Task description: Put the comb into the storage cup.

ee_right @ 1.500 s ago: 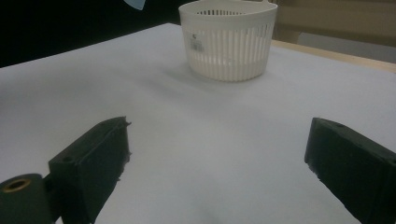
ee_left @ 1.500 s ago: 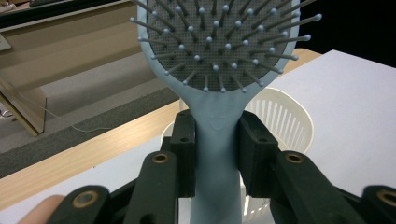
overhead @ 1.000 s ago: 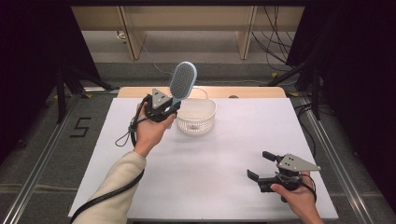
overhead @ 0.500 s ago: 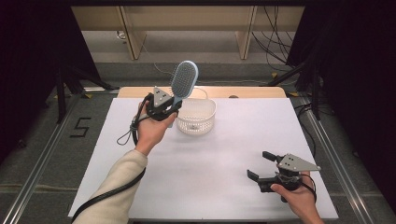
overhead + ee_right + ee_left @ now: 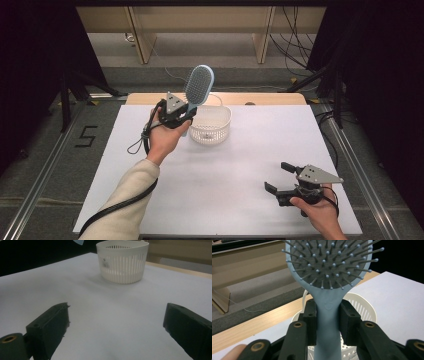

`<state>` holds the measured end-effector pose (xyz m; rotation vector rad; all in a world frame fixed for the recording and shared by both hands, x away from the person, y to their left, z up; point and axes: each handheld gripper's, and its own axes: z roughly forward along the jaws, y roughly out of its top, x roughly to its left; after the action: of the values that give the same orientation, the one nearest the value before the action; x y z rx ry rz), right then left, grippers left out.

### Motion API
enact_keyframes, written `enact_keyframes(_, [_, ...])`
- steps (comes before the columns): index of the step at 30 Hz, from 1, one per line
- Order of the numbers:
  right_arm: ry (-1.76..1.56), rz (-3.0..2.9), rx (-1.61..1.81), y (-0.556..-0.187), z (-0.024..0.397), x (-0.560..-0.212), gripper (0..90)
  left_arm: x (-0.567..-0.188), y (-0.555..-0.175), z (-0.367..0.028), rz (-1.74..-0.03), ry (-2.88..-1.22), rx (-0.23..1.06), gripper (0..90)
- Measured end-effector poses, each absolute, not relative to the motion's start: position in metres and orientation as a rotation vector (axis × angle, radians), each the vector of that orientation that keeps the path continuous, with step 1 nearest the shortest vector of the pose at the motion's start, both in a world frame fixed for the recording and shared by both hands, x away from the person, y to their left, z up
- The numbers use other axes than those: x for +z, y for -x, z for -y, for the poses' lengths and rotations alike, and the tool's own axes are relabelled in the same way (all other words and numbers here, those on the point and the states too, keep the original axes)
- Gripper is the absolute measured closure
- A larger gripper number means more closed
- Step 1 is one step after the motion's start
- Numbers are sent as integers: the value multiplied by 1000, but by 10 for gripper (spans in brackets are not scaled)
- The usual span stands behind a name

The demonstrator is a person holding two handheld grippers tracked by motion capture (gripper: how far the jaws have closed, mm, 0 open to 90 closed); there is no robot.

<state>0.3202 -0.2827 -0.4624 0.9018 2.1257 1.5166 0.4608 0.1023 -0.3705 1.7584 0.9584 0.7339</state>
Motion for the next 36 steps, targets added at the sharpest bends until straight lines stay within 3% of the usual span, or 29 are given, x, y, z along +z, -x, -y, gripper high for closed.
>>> enact_keyframes(36, [-903,-2123,1520,-320,283,-462,72,-361,-470,-96,-948,-1749,735,700])
